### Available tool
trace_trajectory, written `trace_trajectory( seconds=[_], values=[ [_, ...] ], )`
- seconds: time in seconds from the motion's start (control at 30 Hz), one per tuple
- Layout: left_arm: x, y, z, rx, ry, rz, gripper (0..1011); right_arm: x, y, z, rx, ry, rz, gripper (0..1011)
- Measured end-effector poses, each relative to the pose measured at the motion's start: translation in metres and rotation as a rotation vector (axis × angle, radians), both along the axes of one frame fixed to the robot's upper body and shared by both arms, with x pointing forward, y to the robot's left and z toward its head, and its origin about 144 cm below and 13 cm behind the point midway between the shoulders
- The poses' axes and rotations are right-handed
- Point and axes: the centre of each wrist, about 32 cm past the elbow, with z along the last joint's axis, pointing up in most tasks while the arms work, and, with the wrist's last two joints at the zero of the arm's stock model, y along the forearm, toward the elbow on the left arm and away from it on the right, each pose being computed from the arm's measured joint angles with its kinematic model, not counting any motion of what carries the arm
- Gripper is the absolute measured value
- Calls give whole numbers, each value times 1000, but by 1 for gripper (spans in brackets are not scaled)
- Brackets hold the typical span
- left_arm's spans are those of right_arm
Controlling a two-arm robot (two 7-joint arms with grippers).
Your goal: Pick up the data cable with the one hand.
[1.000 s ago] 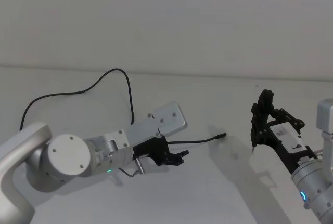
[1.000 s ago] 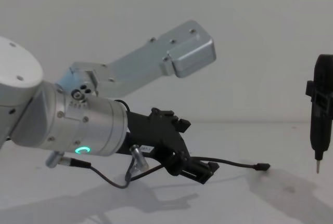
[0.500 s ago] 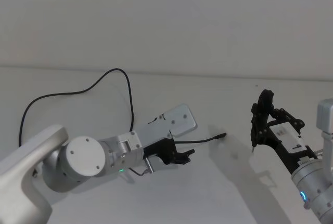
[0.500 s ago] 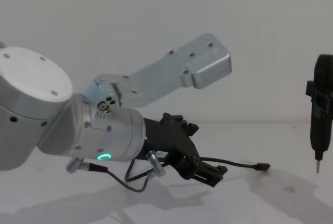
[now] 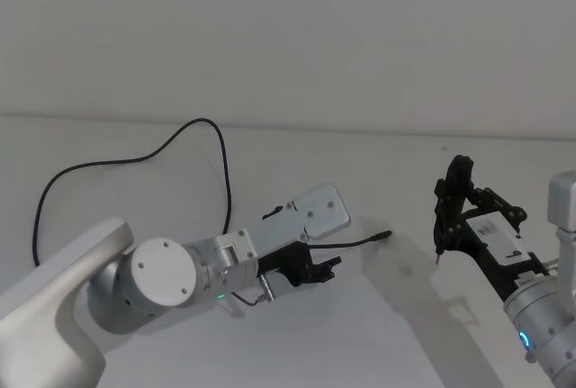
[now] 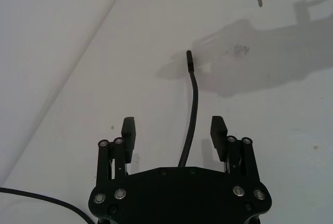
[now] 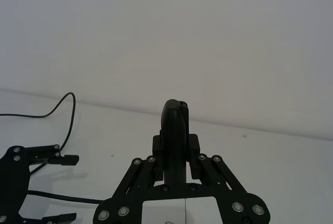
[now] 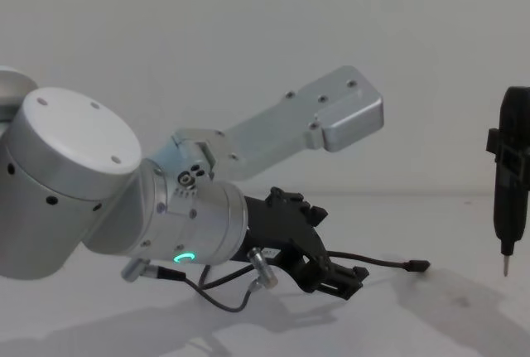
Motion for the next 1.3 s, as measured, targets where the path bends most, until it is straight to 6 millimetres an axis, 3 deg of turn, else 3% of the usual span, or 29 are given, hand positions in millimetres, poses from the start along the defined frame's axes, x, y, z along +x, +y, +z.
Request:
trace_trajectory(
  seconds=[0.23,0.57,0.93,1.3],
  values=[
    [1,-2,-1,2,1,2,740,0,0,0,0,0,0,268],
    [1,-3,-2,3,2,3,377,0,0,0,0,0,0,268],
    [1,-4,-2,4,2,4,62,0,0,0,0,0,0,268],
    [1,-4,-2,3,0,3,51,0,0,0,0,-1,0,268]
  ],
)
